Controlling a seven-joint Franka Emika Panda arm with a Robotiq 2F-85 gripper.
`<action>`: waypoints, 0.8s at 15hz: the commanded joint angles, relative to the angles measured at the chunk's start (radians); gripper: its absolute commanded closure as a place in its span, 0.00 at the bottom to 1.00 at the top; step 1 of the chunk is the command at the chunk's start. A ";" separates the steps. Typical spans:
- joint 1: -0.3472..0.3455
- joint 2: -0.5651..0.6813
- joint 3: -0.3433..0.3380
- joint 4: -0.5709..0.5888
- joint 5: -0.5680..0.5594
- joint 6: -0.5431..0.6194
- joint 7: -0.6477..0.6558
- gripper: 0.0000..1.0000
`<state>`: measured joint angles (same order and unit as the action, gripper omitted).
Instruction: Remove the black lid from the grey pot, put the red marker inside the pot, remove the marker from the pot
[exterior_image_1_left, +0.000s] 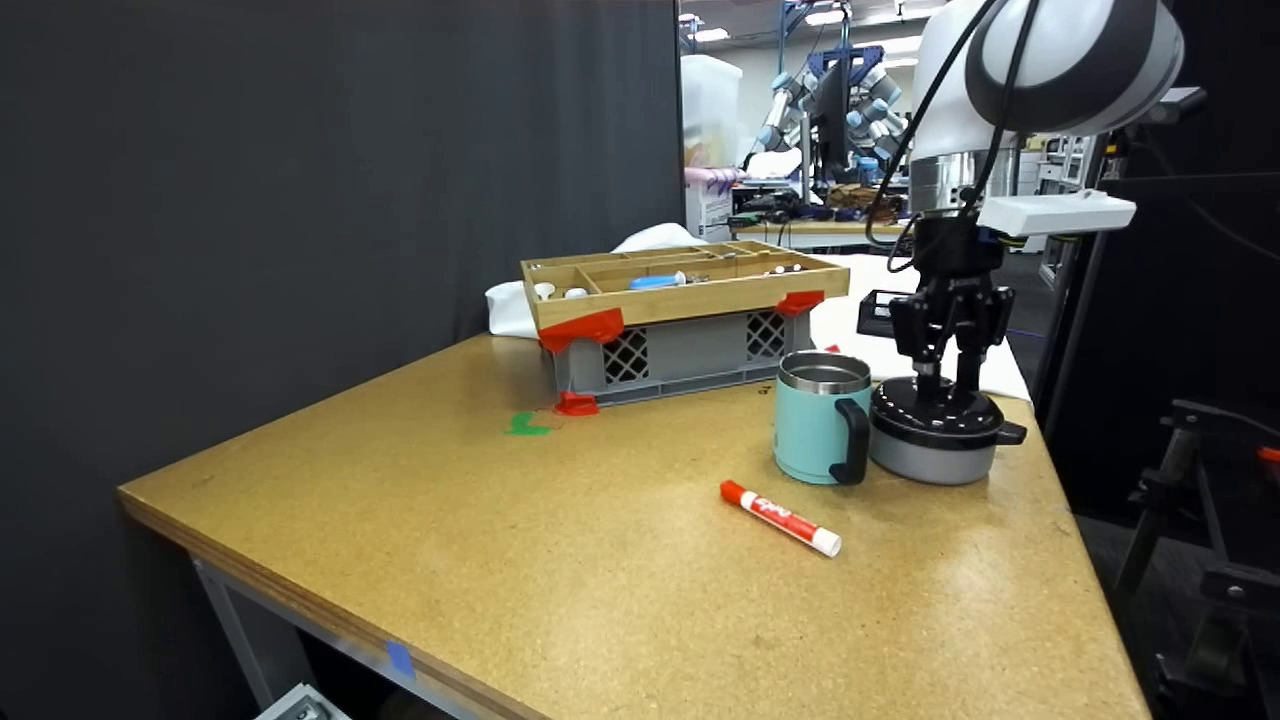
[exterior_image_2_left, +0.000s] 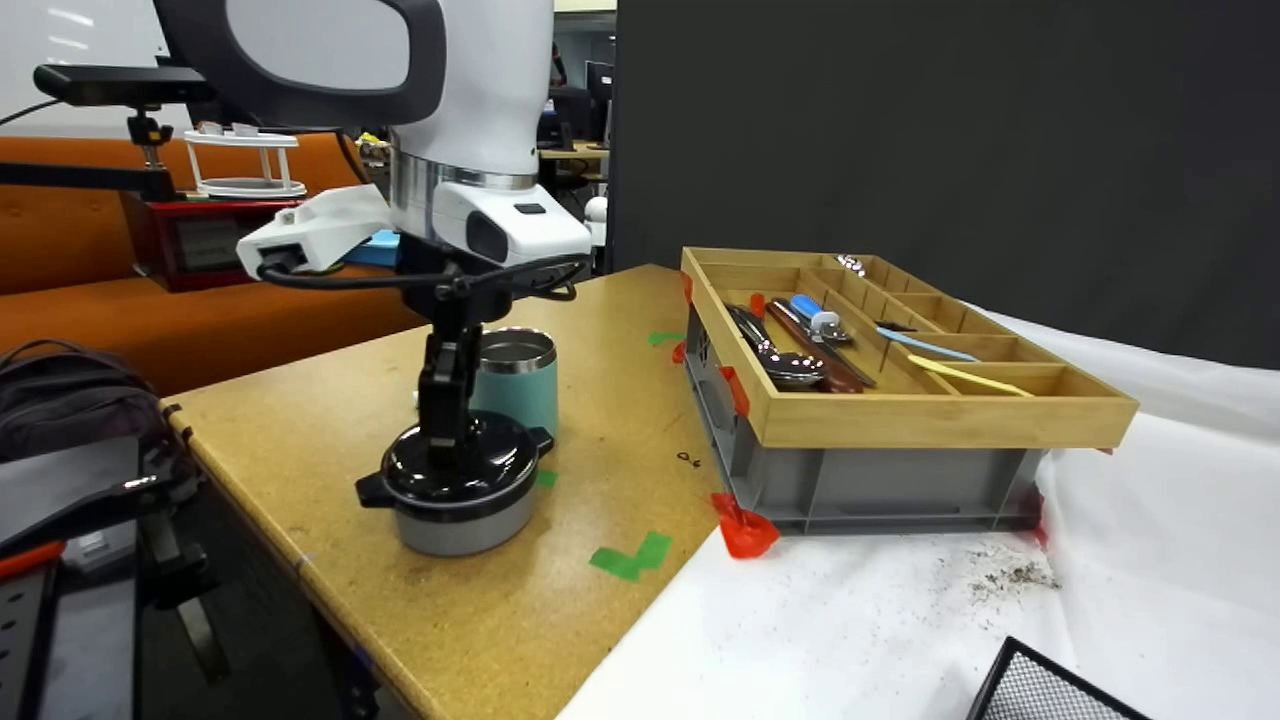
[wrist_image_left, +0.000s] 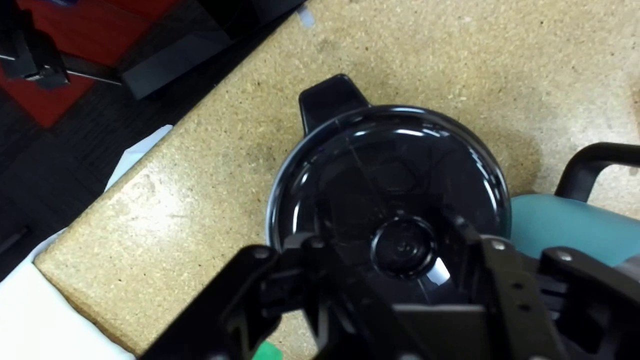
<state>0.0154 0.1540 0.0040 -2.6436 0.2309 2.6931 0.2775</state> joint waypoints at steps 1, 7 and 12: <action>-0.011 0.018 0.004 0.007 0.023 0.014 -0.036 0.74; -0.002 0.016 0.004 0.012 0.009 0.013 -0.020 0.91; 0.000 -0.061 -0.011 -0.015 -0.022 -0.025 0.010 0.91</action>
<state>0.0162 0.1445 0.0028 -2.6370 0.2278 2.6925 0.2773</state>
